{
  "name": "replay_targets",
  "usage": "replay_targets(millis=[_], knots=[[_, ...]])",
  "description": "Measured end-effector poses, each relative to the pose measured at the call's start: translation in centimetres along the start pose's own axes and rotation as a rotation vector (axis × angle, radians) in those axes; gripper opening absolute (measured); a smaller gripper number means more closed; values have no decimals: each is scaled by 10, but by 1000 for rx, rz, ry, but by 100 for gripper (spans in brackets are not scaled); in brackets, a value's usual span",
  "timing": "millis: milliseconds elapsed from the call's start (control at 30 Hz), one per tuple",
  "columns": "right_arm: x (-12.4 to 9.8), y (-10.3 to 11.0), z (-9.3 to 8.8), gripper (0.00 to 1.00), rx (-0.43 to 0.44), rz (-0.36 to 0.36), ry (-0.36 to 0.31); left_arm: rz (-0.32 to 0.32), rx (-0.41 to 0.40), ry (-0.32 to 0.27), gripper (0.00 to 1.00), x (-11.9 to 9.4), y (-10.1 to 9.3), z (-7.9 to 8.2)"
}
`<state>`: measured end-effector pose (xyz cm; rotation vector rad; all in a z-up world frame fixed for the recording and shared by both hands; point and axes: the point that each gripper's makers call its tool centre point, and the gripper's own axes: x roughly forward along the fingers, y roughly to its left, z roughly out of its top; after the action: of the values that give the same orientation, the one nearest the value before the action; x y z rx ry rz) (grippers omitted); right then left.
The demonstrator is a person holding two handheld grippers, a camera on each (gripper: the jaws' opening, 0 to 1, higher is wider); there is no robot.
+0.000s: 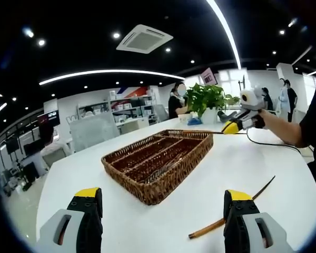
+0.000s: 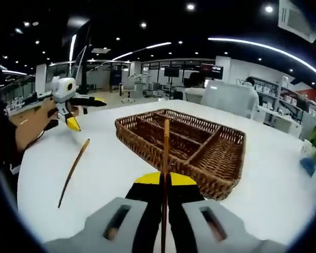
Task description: Arrange the knives, forks, and spoons in their matching storage slots by inserting each utensil handle-first until every utensil is classified and aligned in the correct compartment
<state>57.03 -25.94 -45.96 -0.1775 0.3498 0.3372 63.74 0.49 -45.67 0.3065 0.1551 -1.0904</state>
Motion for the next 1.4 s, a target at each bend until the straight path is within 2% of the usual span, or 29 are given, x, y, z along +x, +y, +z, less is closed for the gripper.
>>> replay_targets(millis=[67,133,367,533,900,1400], knots=[[-1,-8,-1,0,-8,-31,4,0,0,-1,100,0,0,0],[-4,-13,0,0,30,-38,1,0,1,-1,100,0,0,0],[-11,-37,-4,0,68,-109,10,-1,0,1,100,0,0,0],[-15,-44,-7,0,92,-129,20,-3,2,5,100,1,-1,-1],[-20,-42,-10,0,114,-143,26,-15,0,6,100,-1,-3,-1],[-19,-49,-13,0,109,-163,43,-17,4,6,100,-1,-4,0]])
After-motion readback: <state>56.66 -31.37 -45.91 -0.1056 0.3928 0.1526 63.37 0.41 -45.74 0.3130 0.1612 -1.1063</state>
